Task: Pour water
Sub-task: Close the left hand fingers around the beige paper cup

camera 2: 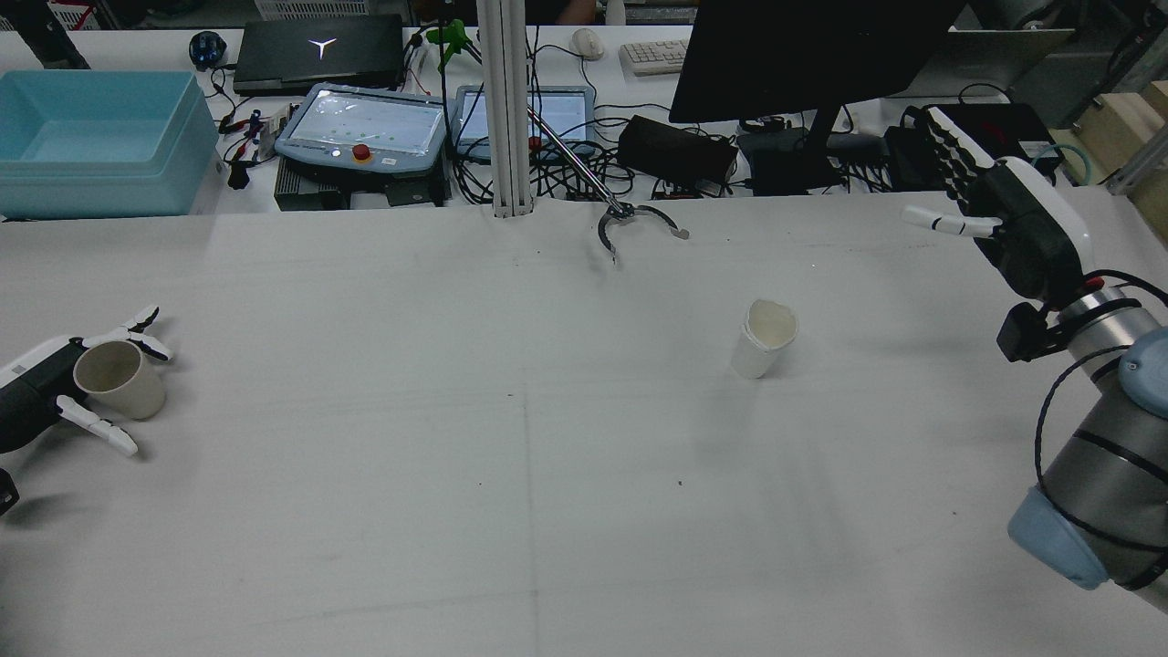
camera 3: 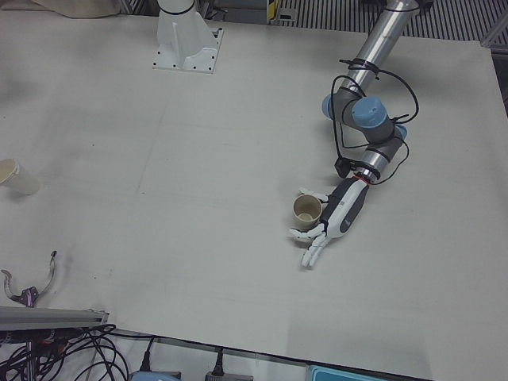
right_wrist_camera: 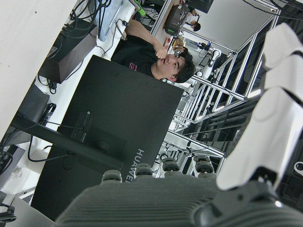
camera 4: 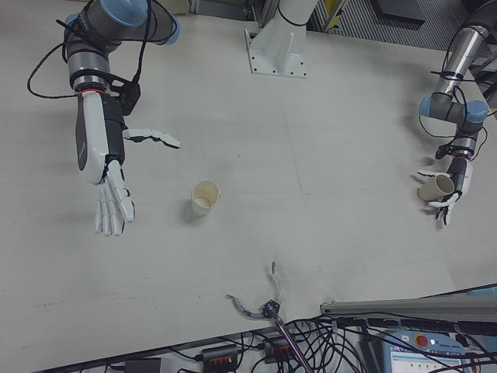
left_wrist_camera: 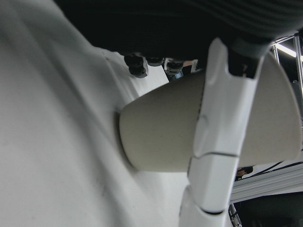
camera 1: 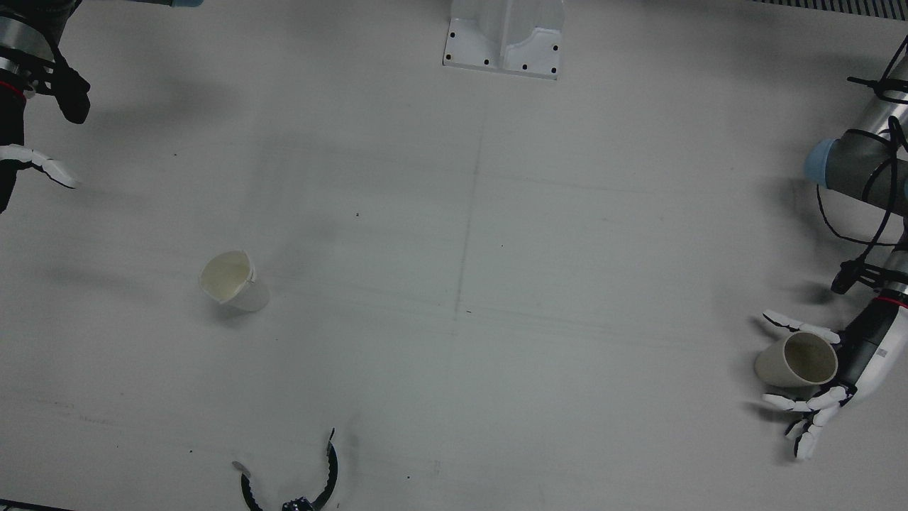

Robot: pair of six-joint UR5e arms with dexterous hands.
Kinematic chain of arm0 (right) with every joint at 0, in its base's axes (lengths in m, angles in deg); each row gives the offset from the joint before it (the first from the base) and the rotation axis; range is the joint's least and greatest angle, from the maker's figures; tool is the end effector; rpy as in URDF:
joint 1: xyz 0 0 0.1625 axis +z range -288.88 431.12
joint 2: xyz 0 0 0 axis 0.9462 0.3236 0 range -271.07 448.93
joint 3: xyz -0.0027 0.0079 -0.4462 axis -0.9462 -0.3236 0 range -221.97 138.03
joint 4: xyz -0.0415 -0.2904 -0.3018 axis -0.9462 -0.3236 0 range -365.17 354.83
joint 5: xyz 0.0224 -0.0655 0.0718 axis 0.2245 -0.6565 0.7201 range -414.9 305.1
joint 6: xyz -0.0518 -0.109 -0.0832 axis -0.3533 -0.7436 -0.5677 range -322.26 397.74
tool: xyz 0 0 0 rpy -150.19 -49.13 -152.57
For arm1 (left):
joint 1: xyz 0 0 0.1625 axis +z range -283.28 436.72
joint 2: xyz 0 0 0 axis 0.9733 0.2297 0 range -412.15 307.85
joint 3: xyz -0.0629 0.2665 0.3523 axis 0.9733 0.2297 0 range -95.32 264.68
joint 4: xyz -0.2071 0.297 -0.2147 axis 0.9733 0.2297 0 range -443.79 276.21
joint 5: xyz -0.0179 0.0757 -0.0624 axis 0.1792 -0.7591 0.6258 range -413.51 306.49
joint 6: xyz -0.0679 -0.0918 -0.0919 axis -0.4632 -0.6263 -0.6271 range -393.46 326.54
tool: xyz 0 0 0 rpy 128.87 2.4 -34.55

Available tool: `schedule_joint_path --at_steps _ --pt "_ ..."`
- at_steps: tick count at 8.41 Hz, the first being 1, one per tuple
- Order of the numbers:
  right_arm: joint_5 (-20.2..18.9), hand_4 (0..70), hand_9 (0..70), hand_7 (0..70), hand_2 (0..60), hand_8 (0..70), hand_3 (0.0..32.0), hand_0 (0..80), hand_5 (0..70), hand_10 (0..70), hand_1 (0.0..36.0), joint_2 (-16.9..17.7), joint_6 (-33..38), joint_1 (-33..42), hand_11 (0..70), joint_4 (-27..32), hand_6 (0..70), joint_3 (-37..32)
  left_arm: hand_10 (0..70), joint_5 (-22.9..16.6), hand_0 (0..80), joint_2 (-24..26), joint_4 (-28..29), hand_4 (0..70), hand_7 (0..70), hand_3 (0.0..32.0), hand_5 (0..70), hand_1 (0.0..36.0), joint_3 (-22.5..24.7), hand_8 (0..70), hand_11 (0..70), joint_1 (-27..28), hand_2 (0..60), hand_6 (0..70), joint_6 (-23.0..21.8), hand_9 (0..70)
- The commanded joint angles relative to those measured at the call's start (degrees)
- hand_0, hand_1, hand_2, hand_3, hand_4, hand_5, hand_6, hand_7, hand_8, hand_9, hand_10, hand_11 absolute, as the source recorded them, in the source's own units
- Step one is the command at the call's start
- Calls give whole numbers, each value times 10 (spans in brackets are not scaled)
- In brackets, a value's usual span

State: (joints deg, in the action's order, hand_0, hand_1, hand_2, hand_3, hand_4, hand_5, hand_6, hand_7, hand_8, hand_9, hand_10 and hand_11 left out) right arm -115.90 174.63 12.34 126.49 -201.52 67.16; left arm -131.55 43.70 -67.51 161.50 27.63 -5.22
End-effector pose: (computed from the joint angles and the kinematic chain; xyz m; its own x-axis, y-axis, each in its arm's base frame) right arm -0.1383 -0.5598 0.5320 -0.9271 0.0478 0.3717 -0.3627 0.1350 -0.9221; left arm 0.2682 -0.5596 0.7335 -0.8176 -0.3724 -0.4391 0.3236 0.3336 -0.8854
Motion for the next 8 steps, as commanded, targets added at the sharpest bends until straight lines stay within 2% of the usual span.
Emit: schedule_joint_path --at_steps 1,2,3,4,5,6,7,8 --pt "1 0 13 23 173 28 86 454 45 0 133 0 0 0 0 0 78 -5 66 0 800 0 -9 361 13 0 700 200 2 0 120 8 0 46 -12 0" --pt "1 0 13 23 173 28 84 453 45 0 133 0 0 0 0 0 78 -5 76 0 800 0 -14 363 32 0 700 254 5 1 138 8 0 57 -13 0" --pt "1 0 15 21 172 28 84 452 45 0 133 -1 0 -1 0 0 76 -5 89 1 800 1 -29 370 60 0 700 352 6 5 169 8 0 73 -33 0" --pt "1 0 16 22 168 31 82 452 45 0 131 -1 0 0 0 0 77 -5 97 3 800 1 -39 396 83 0 700 360 7 16 186 8 0 86 -52 2" --pt "1 0 16 24 168 30 86 453 45 0 131 -2 0 -1 0 0 78 -5 104 4 800 0 -43 547 114 0 700 360 7 26 193 7 150 104 -58 8" --pt "1 0 14 25 168 29 90 454 45 0 133 -2 0 -1 0 0 77 -5 116 5 800 0 -47 700 174 0 700 360 8 46 205 5 572 144 -74 20" --pt "1 0 16 27 168 31 86 452 46 0 131 -2 0 -1 0 0 80 -5 133 6 800 -3 -53 700 231 0 700 360 8 71 229 5 600 199 -114 46" --pt "1 0 15 27 167 30 88 453 45 0 132 -4 1 -1 0 0 79 -4 147 6 800 -4 -70 700 238 0 700 360 22 88 247 -2 600 240 -155 69"
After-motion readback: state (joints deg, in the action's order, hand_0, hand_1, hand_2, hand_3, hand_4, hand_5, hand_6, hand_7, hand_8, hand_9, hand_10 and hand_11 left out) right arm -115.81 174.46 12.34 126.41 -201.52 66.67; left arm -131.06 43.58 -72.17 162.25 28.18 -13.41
